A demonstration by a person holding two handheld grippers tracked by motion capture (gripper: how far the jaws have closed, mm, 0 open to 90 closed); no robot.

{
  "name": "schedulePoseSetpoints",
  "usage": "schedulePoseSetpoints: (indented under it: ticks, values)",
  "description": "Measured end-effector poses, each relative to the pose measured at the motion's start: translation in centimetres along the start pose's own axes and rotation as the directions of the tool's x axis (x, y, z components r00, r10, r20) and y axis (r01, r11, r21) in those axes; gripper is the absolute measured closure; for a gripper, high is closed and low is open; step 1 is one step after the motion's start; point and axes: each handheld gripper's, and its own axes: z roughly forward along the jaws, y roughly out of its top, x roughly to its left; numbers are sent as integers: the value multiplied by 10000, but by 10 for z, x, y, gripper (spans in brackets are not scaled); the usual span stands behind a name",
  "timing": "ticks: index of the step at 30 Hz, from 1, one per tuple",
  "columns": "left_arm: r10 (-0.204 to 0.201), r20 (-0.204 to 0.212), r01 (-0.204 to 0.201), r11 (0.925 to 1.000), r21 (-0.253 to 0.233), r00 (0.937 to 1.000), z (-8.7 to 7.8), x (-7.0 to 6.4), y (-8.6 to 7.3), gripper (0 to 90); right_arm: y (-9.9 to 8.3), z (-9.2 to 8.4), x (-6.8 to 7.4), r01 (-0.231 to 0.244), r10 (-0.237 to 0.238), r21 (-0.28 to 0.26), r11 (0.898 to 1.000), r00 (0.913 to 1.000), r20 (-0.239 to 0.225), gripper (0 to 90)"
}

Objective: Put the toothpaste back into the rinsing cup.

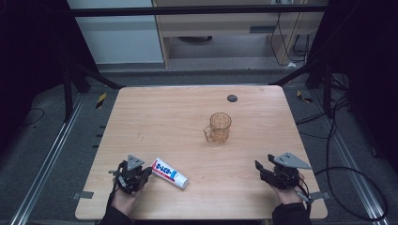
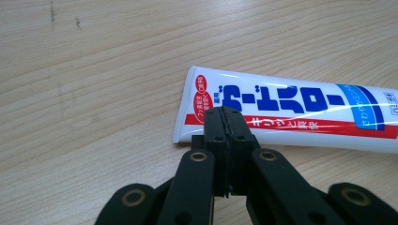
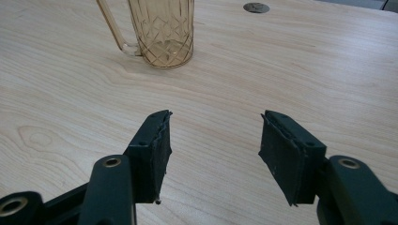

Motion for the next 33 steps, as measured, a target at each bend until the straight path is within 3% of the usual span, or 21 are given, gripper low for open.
schedulePoseSetpoints:
  ticks: [13, 25, 33]
  values:
    - [131, -84, -130, 9998, 121, 9999, 9, -4, 2, 887, 0, 2, 0, 43, -43, 54, 10000, 10000, 4, 418]
    - [-88, -63, 88, 9999, -59, 9999, 5, -3, 3, 887, 0, 2, 0, 76, -76, 59, 10000, 10000, -3, 417]
    - [59, -84, -57, 9998, 171, 9999, 9, -6, 2, 887, -1, 2, -1, 71, -72, 85, 9999, 10000, 37, 418]
